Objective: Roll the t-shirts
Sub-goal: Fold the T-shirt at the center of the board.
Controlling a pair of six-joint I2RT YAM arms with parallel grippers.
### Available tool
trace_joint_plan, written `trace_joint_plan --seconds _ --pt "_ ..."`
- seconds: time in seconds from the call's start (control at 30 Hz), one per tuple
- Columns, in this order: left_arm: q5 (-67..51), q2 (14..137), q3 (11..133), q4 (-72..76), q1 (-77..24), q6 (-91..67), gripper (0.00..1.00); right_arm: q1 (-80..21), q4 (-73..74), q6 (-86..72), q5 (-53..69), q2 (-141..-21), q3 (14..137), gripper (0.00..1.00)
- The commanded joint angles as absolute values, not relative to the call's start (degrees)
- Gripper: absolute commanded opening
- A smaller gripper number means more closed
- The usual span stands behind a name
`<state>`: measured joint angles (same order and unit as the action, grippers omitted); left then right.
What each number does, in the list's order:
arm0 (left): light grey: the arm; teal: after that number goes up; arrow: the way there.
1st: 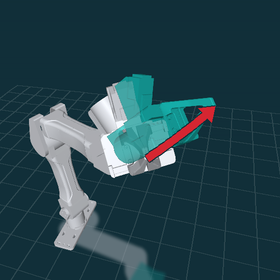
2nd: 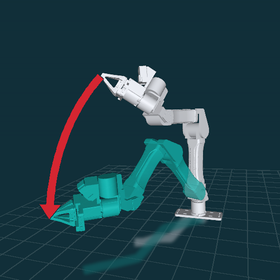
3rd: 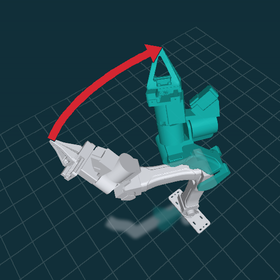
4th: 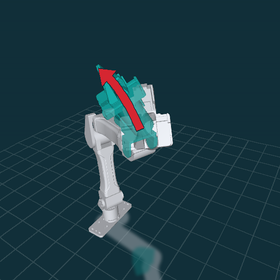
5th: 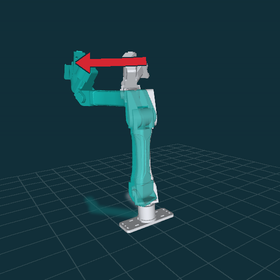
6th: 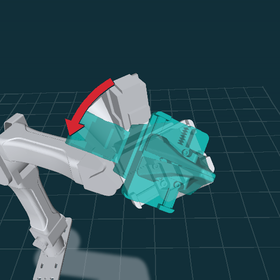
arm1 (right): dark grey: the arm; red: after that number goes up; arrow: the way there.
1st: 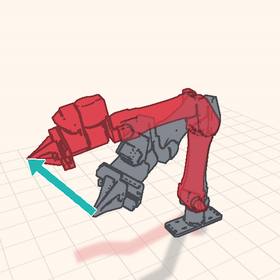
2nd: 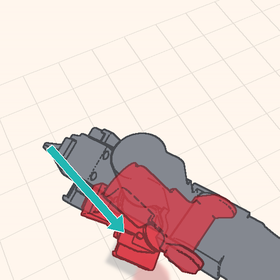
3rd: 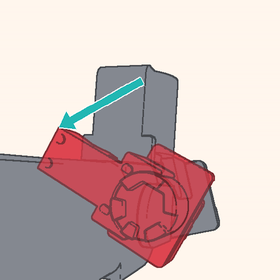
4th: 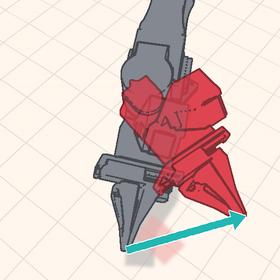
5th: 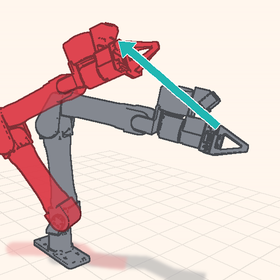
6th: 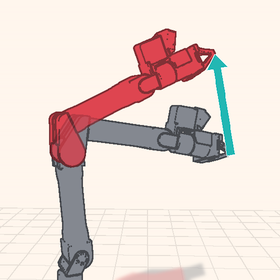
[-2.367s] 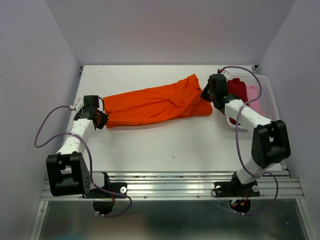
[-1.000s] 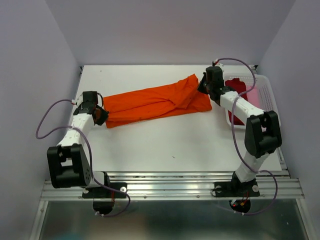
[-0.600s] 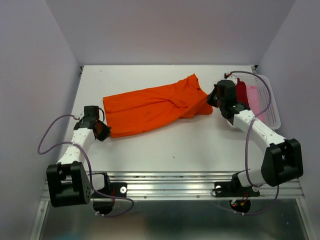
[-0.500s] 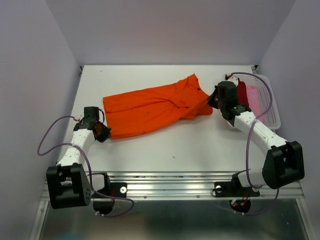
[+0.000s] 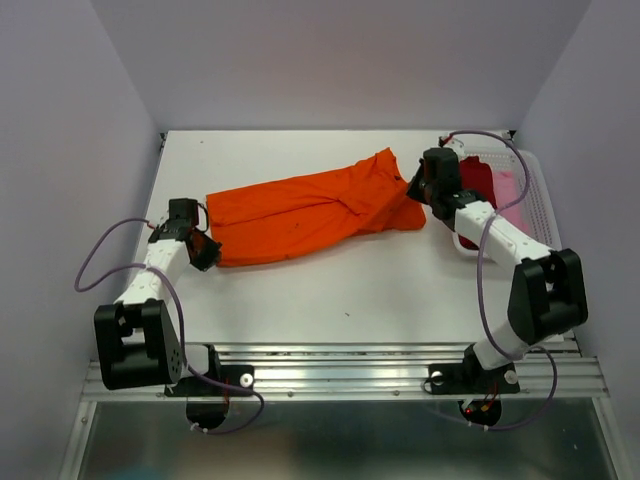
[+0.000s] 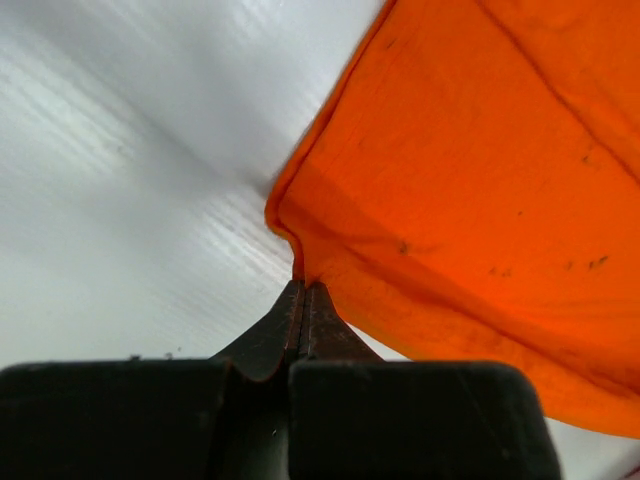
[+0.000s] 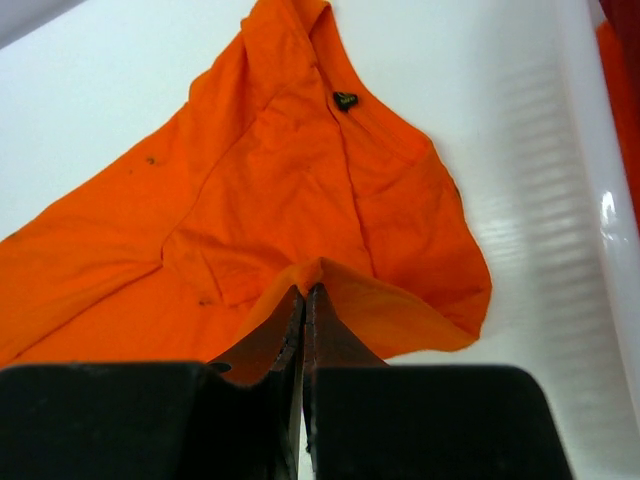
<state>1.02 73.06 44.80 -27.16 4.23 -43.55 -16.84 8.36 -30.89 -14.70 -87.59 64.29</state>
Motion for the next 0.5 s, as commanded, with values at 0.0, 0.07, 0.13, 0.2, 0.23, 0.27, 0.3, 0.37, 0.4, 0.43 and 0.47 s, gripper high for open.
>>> trace_joint_plan --seconds 0.0,0.07,0.13,0.2,0.23,0.27,0.3,0.37,0.4,0.43,0.47 --pt "1.94 76.8 49.74 -24.96 4.48 -43.59 0.0 -16.52 5.63 -29.36 -16.0 -91.57 71.09 0.01" --pt "1.32 77.95 50.88 -23.91 4.4 -44.12 0.0 -16.52 5.62 -28.83 -15.73 -94.65 74.16 0.01" --pt "1.06 80.06 51.67 -23.38 4.48 -44.38 0.0 -16.52 5.62 -28.39 -15.47 -97.45 76.1 0.01" --pt "0.62 82.25 52.91 -23.12 4.48 -44.47 0.0 -16.52 5.63 -28.13 -15.12 -99.22 78.99 0.01" --pt "0.27 82.79 53.26 -22.85 4.48 -44.56 0.0 -16.52 5.8 -27.86 -14.94 -100.97 79.88 0.01" --pt "0.26 83.4 53.87 -22.68 4.48 -44.65 0.0 -16.52 5.8 -27.69 -14.77 -101.68 80.68 0.01" --pt "0.26 84.28 54.22 -22.68 4.48 -44.74 0.0 -16.52 5.89 -27.42 -14.59 -102.39 82.16 0.01" --pt "0.35 84.9 54.67 -22.76 4.48 -44.82 0.0 -16.52 6.15 -27.07 -14.59 -103.62 83.4 0.01" --pt "0.26 85.08 54.93 -22.76 4.48 -44.74 0.0 -16.52 6.15 -26.72 -14.68 -104.58 84.28 0.01" --pt "0.26 85.08 55.02 -22.76 4.48 -44.74 0.0 -16.52 6.24 -26.54 -14.94 -105.02 84.64 0.01" --pt "0.26 84.99 55.11 -22.76 4.48 -44.74 0.0 -16.52 6.33 -26.37 -15.12 -105.55 84.9 0.01"
